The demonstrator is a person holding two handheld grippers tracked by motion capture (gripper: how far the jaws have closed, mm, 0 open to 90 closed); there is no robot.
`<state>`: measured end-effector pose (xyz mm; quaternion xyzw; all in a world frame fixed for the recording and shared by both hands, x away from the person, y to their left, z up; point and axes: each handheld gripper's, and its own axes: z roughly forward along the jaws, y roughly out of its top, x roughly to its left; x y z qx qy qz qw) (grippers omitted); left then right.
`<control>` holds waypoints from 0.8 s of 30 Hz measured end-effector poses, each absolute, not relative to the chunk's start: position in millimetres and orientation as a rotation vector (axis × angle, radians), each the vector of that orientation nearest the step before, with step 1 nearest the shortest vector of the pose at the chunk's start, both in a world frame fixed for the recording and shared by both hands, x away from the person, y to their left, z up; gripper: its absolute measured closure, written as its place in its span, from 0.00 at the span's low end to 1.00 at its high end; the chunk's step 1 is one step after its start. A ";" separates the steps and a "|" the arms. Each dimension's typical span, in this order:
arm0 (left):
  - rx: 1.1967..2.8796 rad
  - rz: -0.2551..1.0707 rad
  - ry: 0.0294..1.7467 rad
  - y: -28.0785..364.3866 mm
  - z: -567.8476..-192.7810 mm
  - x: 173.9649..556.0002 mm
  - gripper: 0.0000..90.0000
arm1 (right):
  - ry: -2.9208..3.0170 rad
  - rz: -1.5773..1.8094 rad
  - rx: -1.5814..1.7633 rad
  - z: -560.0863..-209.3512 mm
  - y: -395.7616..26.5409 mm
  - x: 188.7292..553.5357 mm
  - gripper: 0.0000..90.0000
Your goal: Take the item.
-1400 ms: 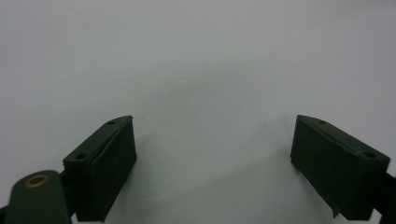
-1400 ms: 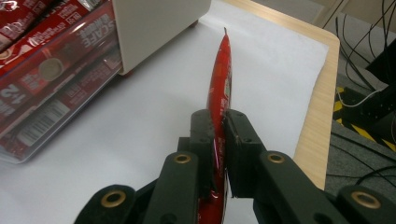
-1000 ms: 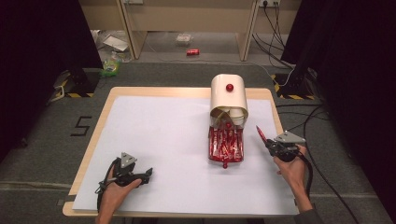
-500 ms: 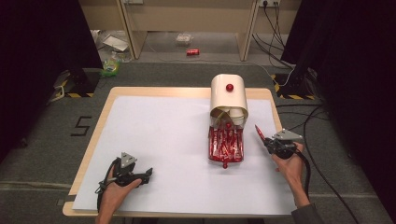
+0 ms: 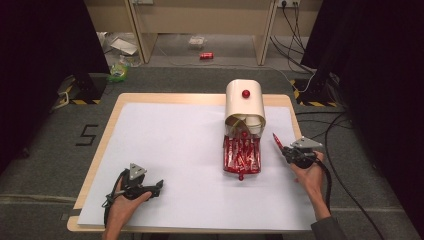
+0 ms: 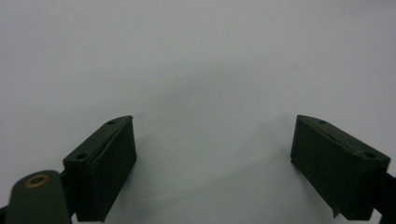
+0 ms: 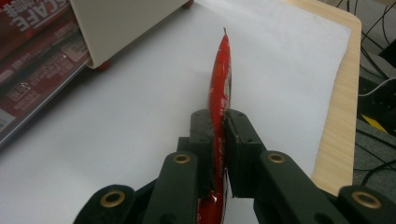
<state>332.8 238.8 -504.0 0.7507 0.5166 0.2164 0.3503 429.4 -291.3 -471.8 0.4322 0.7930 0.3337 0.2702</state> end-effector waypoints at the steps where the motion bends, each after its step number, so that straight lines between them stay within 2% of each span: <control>1: 1.944 0.561 1.338 238.7 -504.0 332.8 0.15 | 2.137 0.898 1.169 -472.1 -291.0 430.2 0.92; 24: 1.943 0.561 1.338 238.8 -504.0 332.7 0.15 | 2.172 0.870 1.179 -480.3 -288.0 439.7 0.90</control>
